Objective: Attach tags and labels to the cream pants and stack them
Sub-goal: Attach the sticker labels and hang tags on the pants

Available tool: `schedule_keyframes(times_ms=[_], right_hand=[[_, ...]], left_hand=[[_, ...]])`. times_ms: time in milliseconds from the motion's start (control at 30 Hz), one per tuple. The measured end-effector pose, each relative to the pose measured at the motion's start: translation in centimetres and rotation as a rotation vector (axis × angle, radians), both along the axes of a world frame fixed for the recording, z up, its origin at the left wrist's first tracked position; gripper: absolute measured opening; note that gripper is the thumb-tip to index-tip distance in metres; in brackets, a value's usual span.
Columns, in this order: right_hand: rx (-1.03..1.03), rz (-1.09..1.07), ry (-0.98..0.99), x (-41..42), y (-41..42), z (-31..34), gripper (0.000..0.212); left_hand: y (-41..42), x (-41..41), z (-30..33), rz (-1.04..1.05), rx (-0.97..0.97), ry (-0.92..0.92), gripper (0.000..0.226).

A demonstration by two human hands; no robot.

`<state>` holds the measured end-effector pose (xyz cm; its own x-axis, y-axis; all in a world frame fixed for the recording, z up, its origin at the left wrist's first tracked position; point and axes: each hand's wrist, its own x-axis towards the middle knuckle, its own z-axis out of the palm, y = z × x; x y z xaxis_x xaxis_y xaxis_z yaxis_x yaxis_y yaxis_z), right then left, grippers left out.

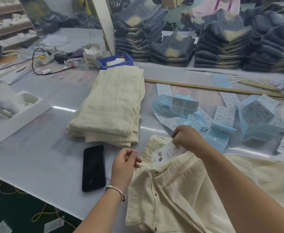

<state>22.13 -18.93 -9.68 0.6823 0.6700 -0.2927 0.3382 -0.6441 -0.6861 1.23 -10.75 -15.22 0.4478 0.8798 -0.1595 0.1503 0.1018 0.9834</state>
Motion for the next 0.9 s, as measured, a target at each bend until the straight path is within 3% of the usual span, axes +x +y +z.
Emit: schedule_keyframes(times_ms=[33, 67, 133, 200, 267, 333, 433, 533, 733, 800, 900], right_hand=[[-0.064, -0.024, 0.014, 0.0, 0.0, -0.1, 0.024], [-0.202, 0.022, -0.112, 0.0, -0.1, -0.5, 0.029], [-0.359, 0.133, -0.547, -0.5, -0.4, -1.6, 0.04], [-0.139, 0.239, -0.712, -1.8, -0.1, -2.6, 0.037], [0.011, 0.358, -0.518, -3.4, 0.4, -3.3, 0.026], [-0.084, 0.458, -0.306, -4.6, 1.2, -4.2, 0.023], [-0.252, 0.539, -0.388, -5.2, 1.9, -5.9, 0.026], [-0.246, 0.527, -0.49, -5.6, 2.2, -7.1, 0.017], [-0.225, 0.501, -0.449, -5.7, 2.3, -7.6, 0.019], [-0.128, 0.463, -0.373, -5.4, 2.0, -7.5, 0.015], [0.13, 0.279, -0.098, -4.9, 0.8, -7.0, 0.009]], left_hand=[[0.1, 0.0, 0.0, 0.002, -0.003, 0.0, 0.01], [0.1, 0.0, 0.0, 0.006, -0.005, 0.002, 0.01], [0.3, 0.0, -0.1, 0.004, -0.005, 0.014, 0.01], [0.5, -0.1, -0.2, -0.008, -0.001, 0.025, 0.009], [0.6, -0.1, -0.2, -0.022, 0.01, 0.045, 0.007], [0.6, 0.0, -0.3, -0.032, 0.02, 0.068, 0.006], [0.7, 0.2, -0.5, -0.038, 0.028, 0.084, 0.014], [0.7, 0.4, -0.6, -0.056, 0.051, 0.109, 0.021], [0.5, 0.7, -0.7, -0.104, 0.065, 0.159, 0.022], [0.3, 0.7, -0.4, -0.096, 0.074, 0.171, 0.021], [0.1, 0.8, 0.2, -0.091, 0.092, 0.172, 0.02]])
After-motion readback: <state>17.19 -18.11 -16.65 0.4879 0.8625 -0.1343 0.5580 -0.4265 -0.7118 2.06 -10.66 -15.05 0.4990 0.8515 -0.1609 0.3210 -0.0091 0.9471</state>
